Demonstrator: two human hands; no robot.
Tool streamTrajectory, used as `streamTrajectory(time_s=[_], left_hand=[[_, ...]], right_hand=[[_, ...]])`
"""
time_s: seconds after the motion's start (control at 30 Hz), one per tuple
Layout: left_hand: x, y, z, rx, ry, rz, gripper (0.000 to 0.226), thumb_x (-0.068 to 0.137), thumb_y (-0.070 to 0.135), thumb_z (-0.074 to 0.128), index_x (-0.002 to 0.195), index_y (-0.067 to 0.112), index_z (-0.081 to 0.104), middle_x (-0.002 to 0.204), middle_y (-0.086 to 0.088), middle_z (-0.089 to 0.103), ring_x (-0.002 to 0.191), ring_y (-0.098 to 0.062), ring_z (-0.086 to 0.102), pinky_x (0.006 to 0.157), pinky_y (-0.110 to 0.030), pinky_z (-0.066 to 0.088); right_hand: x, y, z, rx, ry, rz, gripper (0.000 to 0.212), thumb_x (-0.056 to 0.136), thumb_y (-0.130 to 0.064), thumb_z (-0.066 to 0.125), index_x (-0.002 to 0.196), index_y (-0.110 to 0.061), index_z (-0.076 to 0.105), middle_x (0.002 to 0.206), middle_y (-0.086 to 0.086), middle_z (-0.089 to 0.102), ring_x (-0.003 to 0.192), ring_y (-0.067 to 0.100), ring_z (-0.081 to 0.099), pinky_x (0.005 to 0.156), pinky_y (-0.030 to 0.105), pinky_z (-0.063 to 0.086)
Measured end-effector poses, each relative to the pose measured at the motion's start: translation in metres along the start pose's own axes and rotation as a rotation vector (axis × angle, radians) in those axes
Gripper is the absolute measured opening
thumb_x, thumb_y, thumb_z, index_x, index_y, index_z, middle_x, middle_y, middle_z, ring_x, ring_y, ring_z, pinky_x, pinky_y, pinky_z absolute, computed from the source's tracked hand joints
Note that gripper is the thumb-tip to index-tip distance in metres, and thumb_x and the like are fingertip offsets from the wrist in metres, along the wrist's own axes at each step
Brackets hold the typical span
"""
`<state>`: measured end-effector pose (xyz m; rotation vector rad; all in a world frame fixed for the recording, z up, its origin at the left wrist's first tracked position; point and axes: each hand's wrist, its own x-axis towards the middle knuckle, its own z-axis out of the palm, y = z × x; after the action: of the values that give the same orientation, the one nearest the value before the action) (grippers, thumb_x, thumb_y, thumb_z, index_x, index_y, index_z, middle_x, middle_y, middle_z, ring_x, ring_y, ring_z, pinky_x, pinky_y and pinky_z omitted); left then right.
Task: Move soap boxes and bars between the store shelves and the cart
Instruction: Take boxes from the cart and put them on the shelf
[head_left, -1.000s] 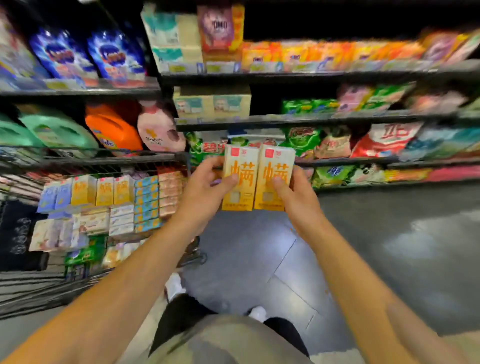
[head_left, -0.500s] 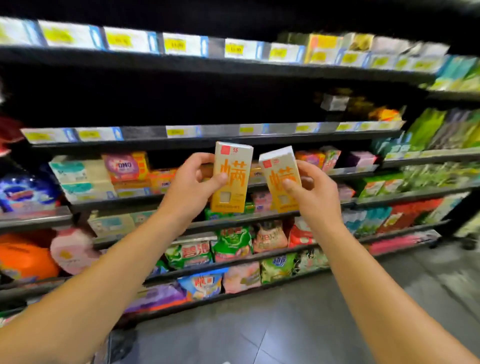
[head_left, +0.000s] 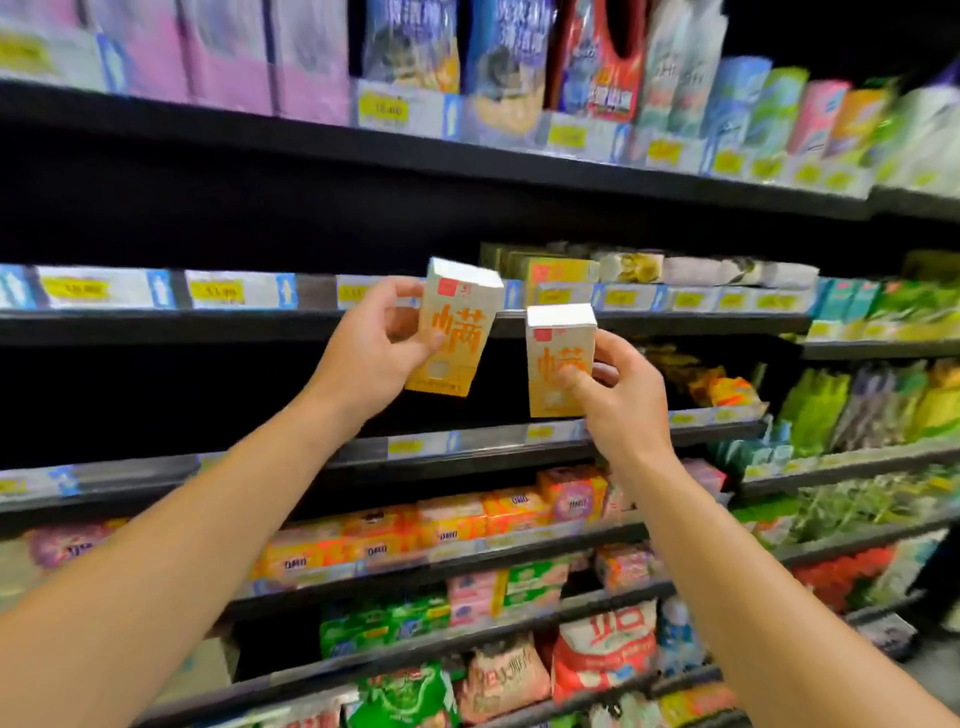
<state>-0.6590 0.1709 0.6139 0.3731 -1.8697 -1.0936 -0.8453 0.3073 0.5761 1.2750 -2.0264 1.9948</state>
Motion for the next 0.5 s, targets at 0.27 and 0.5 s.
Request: streamTrajectory(time_s=[0.27, 0.5], left_hand=[[0.077, 0.021, 0.024, 0.198, 0.128, 0.304, 0.041, 0.083, 0.011, 0.07, 0.112, 0.035, 0.054, 0.108, 0.01, 0.07, 0.105, -0.008, 0.066, 0.09, -0.051, 0.053], [0.109, -0.008, 0.044, 0.479, 0.27, 0.422, 0.042, 0.086, 0.012, 0.074, 0.124, 0.016, 0.057, 0.113, 0.005, 0.067, 0.107, -0.007, 0.063, 0.093, -0.028, 0.053]], right_hand=[[0.067, 0.024, -0.012, 0.118, -0.095, -0.096, 0.033, 0.091, -0.013, 0.069, 0.119, -0.031, 0.065, 0.11, -0.013, 0.071, 0.103, 0.005, 0.066, 0.088, 0.038, 0.059], [0.097, 0.044, -0.009, 0.232, -0.199, -0.115, 0.034, 0.091, -0.01, 0.069, 0.121, -0.026, 0.067, 0.107, -0.013, 0.072, 0.102, 0.004, 0.066, 0.087, 0.034, 0.059]])
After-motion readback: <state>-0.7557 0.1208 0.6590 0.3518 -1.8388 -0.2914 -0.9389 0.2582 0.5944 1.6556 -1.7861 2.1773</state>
